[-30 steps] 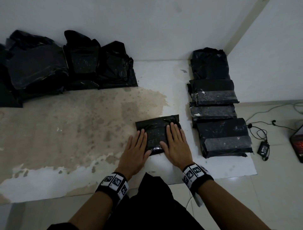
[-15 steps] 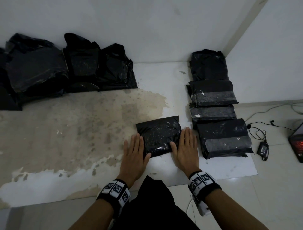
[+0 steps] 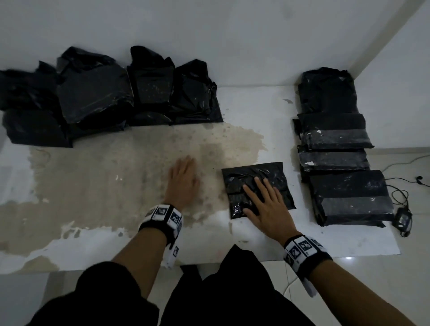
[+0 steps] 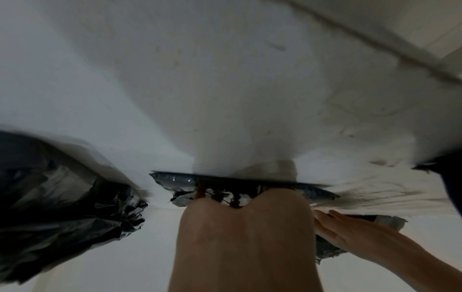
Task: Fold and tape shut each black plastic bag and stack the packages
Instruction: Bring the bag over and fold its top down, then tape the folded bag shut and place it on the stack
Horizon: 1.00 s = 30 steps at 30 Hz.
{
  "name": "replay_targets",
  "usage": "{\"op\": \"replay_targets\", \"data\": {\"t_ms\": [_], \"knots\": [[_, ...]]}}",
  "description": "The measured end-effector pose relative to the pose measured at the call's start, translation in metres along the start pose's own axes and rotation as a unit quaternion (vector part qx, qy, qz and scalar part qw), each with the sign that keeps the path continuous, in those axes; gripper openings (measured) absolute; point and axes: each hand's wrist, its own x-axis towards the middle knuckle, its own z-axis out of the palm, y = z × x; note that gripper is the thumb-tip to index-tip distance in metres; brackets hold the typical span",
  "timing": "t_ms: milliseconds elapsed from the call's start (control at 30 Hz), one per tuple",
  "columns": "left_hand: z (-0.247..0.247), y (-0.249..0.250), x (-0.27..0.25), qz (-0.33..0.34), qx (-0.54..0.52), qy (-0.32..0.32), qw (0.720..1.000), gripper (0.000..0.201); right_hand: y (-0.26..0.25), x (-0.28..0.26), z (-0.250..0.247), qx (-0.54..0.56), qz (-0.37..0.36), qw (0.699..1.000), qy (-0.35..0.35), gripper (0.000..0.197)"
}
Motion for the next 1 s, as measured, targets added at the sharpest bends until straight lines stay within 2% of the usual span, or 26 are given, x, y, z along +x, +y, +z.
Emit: {"op": "replay_targets", "data": {"t_ms": [133,300,433,633,800,1000], "knots": [[0.005,-0.004,0.008,0.112,0.073,-0.063,0.989,0.057,-0.002,-0.002,0.002,0.021,0.015,1.0,-0.002,0.067],[0.01,0.001,0.013,0.155,0.057,0.014,0.986,0.052,-0.005,-0.001,-0.001,0.023,0.02,1.0,-0.003,0.067],[0.008,0.007,0.031,0.139,0.08,0.046,0.986,0.047,-0.005,-0.001,-0.004,0.015,0.022,1.0,-0.007,0.067],[0.011,0.012,0.046,0.126,0.076,0.109,0.983,0.009,-0.01,0.0,-0.007,-0.006,0.023,1.0,-0.008,0.067],[0.008,0.012,0.045,0.122,0.061,0.112,0.984,0.013,-0.014,-0.001,-0.01,-0.043,0.011,0.999,0.004,0.066],[0.003,0.009,0.031,0.133,0.008,0.063,0.989,0.032,-0.017,-0.001,-0.008,-0.037,0.02,0.999,-0.01,0.066]]}}
